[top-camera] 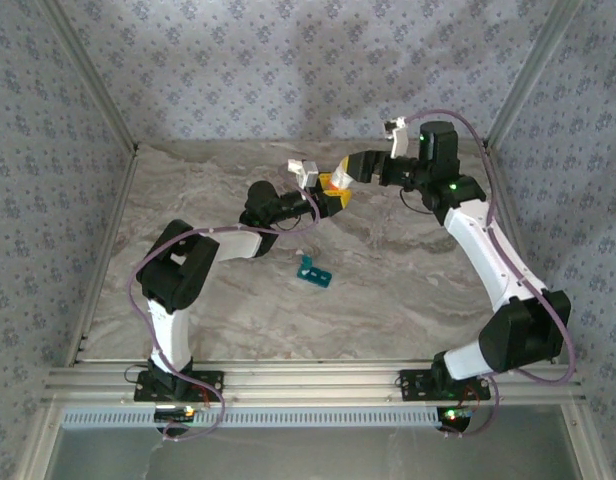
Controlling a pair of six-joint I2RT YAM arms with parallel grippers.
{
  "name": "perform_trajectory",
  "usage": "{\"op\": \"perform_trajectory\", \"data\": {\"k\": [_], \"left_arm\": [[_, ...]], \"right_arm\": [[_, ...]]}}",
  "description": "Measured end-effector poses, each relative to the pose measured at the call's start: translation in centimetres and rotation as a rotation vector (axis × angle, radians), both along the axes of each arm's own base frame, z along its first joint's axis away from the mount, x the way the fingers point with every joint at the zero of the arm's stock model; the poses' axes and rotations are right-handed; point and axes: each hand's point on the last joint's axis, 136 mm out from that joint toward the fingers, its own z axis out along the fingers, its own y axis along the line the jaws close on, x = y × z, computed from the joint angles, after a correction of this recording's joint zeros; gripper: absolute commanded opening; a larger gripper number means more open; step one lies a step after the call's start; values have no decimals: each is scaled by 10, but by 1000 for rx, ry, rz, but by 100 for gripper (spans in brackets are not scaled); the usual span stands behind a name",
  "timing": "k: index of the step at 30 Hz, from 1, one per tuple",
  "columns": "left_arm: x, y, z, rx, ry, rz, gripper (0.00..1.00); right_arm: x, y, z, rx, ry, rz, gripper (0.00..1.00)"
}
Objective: Sort the pills into containers
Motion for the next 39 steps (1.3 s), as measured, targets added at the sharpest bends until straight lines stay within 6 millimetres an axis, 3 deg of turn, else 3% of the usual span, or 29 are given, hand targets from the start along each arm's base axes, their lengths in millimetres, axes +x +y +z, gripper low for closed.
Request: {"op": "perform_trajectory", "data": {"k": [7, 12, 17, 35, 39], "left_arm": [[-1, -1, 0, 0, 0, -2, 0], [-2, -2, -1, 1, 2, -5, 0], [-2, -2, -1, 1, 7, -6, 0], [7, 0, -16, 26, 50, 9, 0], [7, 0, -16, 25, 50, 10, 0]], "right_arm": [[5, 3, -10, -5, 26, 4, 61], [4, 8, -12, -1, 31, 20, 43], [4, 10, -12, -5, 23, 21, 37], [15, 15, -26, -53, 88, -288, 37], [14, 14, -26, -53, 94, -304, 42]]}}
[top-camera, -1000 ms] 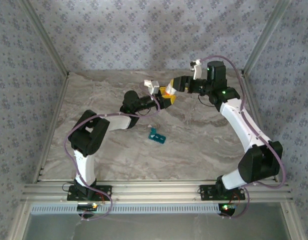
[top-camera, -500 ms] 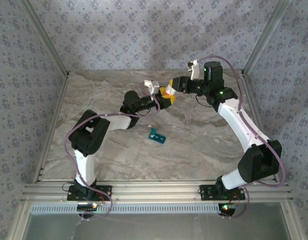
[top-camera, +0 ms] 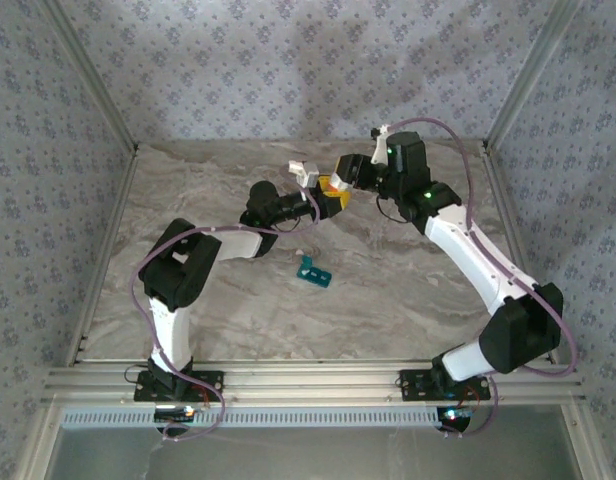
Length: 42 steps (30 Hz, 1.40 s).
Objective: Sort the pills into containers
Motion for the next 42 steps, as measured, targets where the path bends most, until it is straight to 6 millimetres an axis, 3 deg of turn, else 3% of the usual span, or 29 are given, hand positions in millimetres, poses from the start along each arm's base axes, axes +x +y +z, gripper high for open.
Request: {"op": "perform_trajectory", "data": {"k": [3, 7, 12, 19, 22, 32, 42], "left_arm": [[-1, 0, 0, 0, -1, -3, 0], [-4, -4, 3, -7, -10, -10, 0], [-7, -6, 3, -8, -11, -15, 0], [-7, -6, 3, -8, -11, -15, 0], [-7, -6, 3, -8, -11, -16, 0], [-6, -6, 9, -18, -25, -16, 0], [-5, -7, 9, -18, -25, -16, 0]], "right_arm": [[-1, -1, -1, -3, 10, -1, 54], [-8, 1, -7, 5, 61, 37, 78], [-10, -14, 1, 30, 63, 60, 89], [-22, -30, 43, 72, -63, 122, 88], [-22, -35, 50, 93, -117, 177, 85], [-13, -30, 16, 104, -93, 313, 77], [-12, -16, 11, 121, -95, 367, 68]]}}
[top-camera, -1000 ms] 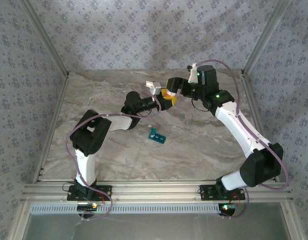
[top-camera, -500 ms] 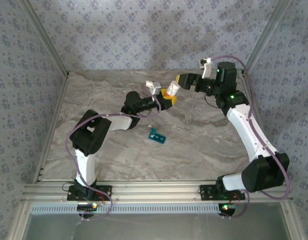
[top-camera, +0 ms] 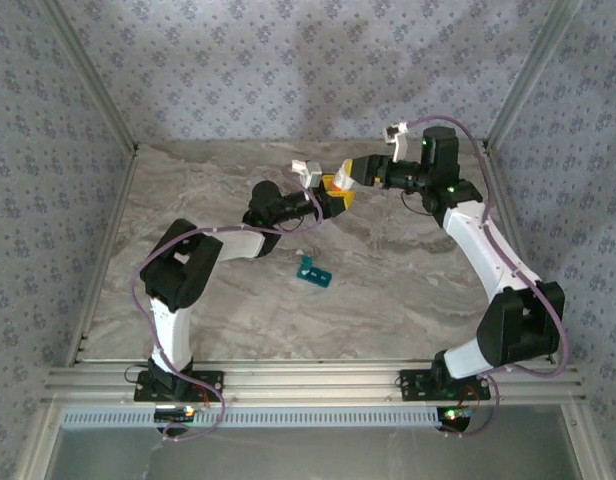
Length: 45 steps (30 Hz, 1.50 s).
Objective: Sort the pills into containers
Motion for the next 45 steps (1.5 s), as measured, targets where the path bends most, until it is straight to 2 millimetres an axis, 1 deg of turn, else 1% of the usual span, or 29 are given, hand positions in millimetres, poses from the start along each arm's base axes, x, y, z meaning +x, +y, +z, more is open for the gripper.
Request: {"op": "perform_trajectory", "data": {"k": [3, 7, 11, 13, 23, 29, 38, 41, 45], "left_arm": [[0, 0, 0, 0, 0, 0, 0], [0, 0, 0, 0, 0, 0, 0], [1, 0, -2, 2, 18, 1, 0], [2, 0, -2, 3, 21, 2, 0], [9, 2, -14, 24, 60, 15, 0], [11, 3, -18, 33, 73, 18, 0], [11, 2, -22, 44, 86, 17, 0], [11, 2, -23, 45, 84, 17, 0], [8, -1, -21, 42, 79, 9, 0]], "right_arm": [[0, 4, -5, -1, 10, 11, 62], [1, 5, -6, -3, 13, 15, 46], [2, 5, -6, -7, 6, 10, 40], [3, 6, -7, -14, 5, 2, 38], [12, 14, -19, -112, 44, -162, 38], [14, 18, -22, -162, 56, -251, 38], [15, 16, -26, -170, 77, -286, 40], [15, 15, -26, -169, 82, -288, 43], [13, 11, -26, -160, 105, -278, 55]]}}
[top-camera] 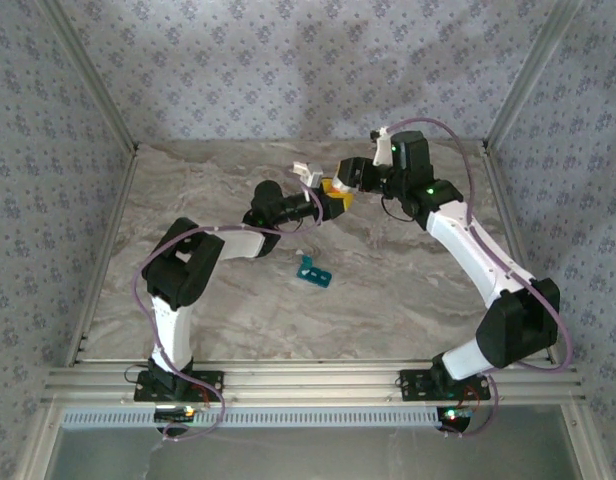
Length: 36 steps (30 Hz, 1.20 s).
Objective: Sort the pills into containers
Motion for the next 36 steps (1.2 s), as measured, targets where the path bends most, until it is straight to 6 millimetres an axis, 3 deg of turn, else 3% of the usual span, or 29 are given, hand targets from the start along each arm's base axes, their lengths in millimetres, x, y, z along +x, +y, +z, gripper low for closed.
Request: {"op": "perform_trajectory", "data": {"k": [5, 11, 18, 23, 27, 36], "left_arm": [[-6, -5, 5, -14, -23, -14, 0], [-8, -5, 8, -23, -35, -16, 0], [-10, -4, 17, -49, -71, -18, 0], [-12, -3, 22, -64, -84, -22, 0], [-11, -4, 22, -66, -87, -25, 0], [-10, -5, 20, -65, -77, -27, 0]], "right_arm": [[-5, -5, -3, 26, 54, 24, 72], [-14, -18, 23, 61, 16, 44, 83], [-24, -32, 55, 90, -79, 120, 82], [-14, -38, 50, 108, -91, 185, 80], [-11, -30, 41, 115, -79, 233, 76], [-13, -13, 43, 116, -92, 298, 68]]}}
